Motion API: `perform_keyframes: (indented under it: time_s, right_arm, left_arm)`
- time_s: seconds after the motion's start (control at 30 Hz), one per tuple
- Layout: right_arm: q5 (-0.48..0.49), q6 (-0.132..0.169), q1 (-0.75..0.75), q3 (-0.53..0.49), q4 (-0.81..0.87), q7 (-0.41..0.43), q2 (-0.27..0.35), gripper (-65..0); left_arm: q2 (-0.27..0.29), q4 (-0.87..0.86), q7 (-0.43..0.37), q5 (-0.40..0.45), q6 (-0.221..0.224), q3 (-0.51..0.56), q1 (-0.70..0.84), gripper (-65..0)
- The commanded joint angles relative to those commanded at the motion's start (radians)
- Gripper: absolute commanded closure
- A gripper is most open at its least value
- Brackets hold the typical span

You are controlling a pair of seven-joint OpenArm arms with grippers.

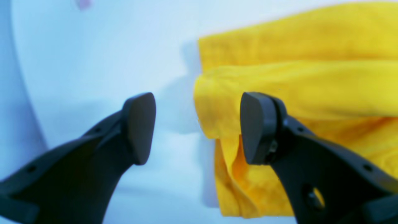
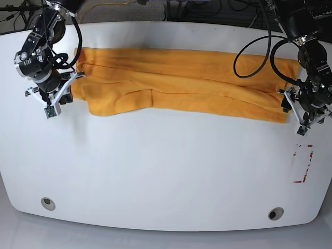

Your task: Fold the T-shirt properly

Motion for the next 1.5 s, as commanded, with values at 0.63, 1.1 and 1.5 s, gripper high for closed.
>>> perform_keyframes:
  time_s: [0.63, 1.1, 1.5]
  right_arm:
    - [-0.132, 0.000, 0.204, -0.144, -0.480, 0.212, -0.049, -50.9]
    - [-0.132, 0.000, 0.176, -0.144, -0.514, 0.242, -0.101, -42.3]
    - [-0.126, 0.000, 0.187, -0.146, -0.442, 0.238, -0.107, -2.5]
  left_arm:
    - [0.002, 0.038, 0.000, 0.003, 0.000, -0.002, 0.003, -39.6]
    - [0.002, 0.034, 0.000, 0.005, 0.000, -0.002, 0.005, -39.6]
    - [0.026, 0.031, -0.002, 0.006, 0.000, 0.003, 0.005, -39.6]
